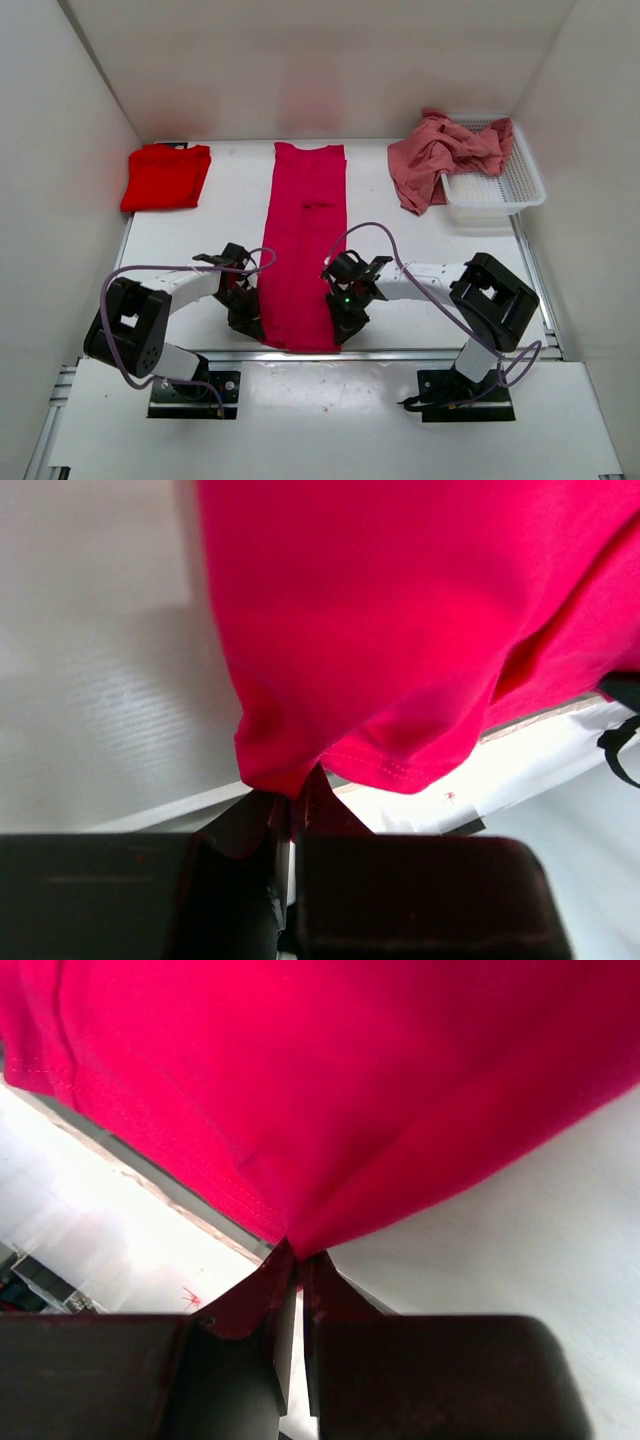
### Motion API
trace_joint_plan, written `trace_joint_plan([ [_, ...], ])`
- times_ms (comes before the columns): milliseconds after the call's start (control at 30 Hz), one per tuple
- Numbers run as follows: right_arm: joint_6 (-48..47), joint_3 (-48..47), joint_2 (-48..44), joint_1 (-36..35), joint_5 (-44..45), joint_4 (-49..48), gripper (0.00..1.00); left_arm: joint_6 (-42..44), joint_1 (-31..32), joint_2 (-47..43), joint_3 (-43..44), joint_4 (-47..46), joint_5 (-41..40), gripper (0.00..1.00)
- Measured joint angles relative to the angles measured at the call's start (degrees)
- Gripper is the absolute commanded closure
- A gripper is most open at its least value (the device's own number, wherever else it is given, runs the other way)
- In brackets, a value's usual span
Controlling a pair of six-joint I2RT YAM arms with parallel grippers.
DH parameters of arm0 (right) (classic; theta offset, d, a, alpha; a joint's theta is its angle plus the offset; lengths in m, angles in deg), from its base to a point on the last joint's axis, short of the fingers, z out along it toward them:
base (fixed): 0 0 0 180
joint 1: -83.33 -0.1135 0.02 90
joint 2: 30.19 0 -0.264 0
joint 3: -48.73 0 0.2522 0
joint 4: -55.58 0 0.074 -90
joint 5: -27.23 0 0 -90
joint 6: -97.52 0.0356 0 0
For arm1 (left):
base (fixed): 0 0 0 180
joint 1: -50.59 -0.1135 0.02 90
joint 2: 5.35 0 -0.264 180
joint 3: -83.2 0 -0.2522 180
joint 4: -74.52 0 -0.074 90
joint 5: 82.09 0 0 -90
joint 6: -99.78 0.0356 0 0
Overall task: Fold and stack the t-shirts
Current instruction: Fold the folded rectangular tshirt in 1/3 of the way
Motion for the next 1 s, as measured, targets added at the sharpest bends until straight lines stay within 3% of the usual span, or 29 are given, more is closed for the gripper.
trace_joint_plan([
  [233,-4.24,-1.36,-0.26,4.85,-2.21,-0.85,1.00,2.45,-0.24,0.94,5.35,-0.55,0.13,0.99],
  [700,-16.09,-16.65,-0.26,15.69,-6.82,-1.29,1.00,8.96,-8.46,12.50,31.39,4.09,-1.20,1.00],
  [1000,-18.67,-22.32,7.74,22.40,-6.82,-2.23,1.00,9.18,-9.22,20.90,42.53,3.23,-2.27,1.00],
])
